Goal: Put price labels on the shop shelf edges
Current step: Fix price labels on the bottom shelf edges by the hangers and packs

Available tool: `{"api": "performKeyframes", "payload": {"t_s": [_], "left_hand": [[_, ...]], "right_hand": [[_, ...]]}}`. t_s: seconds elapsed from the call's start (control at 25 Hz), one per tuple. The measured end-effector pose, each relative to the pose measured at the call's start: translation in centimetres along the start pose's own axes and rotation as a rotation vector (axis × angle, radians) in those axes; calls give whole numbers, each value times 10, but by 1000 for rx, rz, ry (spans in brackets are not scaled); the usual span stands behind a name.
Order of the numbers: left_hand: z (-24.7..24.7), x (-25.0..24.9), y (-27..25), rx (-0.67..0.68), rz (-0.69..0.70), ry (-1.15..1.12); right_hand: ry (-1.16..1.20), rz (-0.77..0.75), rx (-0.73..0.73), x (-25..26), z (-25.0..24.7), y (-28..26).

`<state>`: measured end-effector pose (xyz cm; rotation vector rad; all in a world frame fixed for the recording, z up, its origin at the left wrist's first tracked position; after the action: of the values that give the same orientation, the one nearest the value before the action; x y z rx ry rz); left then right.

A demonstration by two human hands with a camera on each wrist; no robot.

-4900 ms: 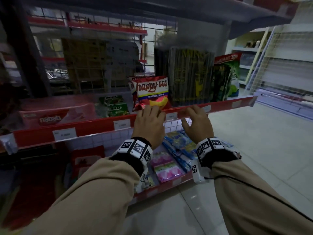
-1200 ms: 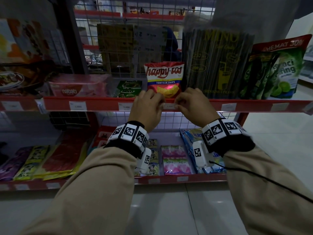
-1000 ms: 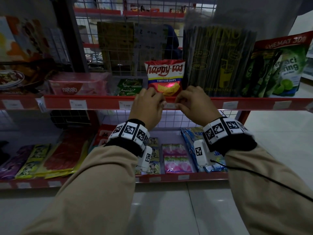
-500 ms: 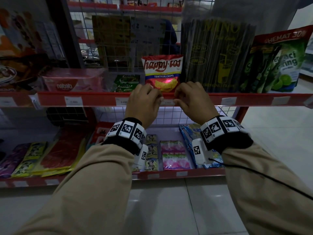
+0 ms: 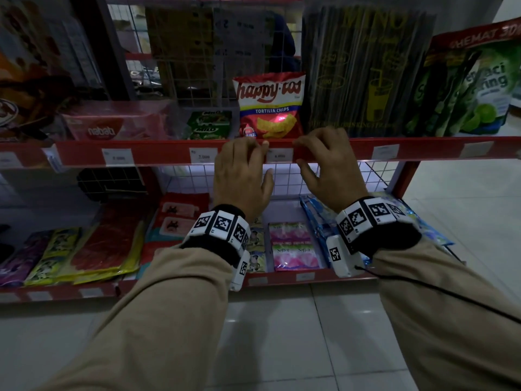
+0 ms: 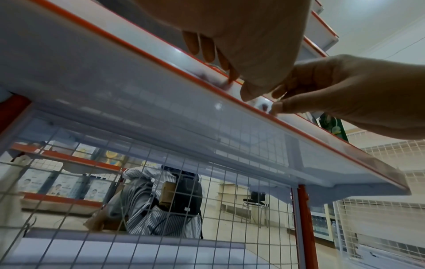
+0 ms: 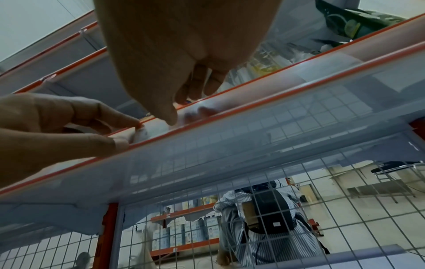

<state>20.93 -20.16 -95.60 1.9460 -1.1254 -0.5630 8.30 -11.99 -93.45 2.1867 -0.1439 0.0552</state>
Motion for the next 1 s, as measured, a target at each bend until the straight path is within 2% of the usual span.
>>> {"api": "performKeyframes", "payload": {"t_s": [0.08, 0.16, 0.32, 0.56, 0.68, 0.8, 1.0], "left_hand": [[13, -5, -13, 88, -31, -8], [26, -10, -28, 149, -65, -9], [54, -25, -66, 199, -65, -40], [129, -48, -149, 638, 87, -125], [150, -61, -191, 753, 91, -155], [162, -68, -218, 822, 101, -139], [164, -74, -228, 794, 68, -120]], "right_hand": [[11, -4, -29, -6, 2, -12], [44, 18, 5, -15, 11, -30], [94, 119, 217, -39, 44, -89], [101, 228, 591, -61, 95, -199], [40, 182, 682, -61, 107, -236], [-18, 132, 705, -60, 112, -253], [-120, 71, 661, -58, 115, -264]]}}
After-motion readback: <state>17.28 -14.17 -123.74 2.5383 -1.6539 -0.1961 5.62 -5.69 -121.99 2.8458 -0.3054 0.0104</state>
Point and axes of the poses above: each hand's wrist, its own y-axis towards the middle knuckle, its own z-axis out of the palm, x = y × z, the point moved 7 cm from there along y, towards the middle knuckle, and after that the axes turned 4 degrees about z, right-handed, at the moved point
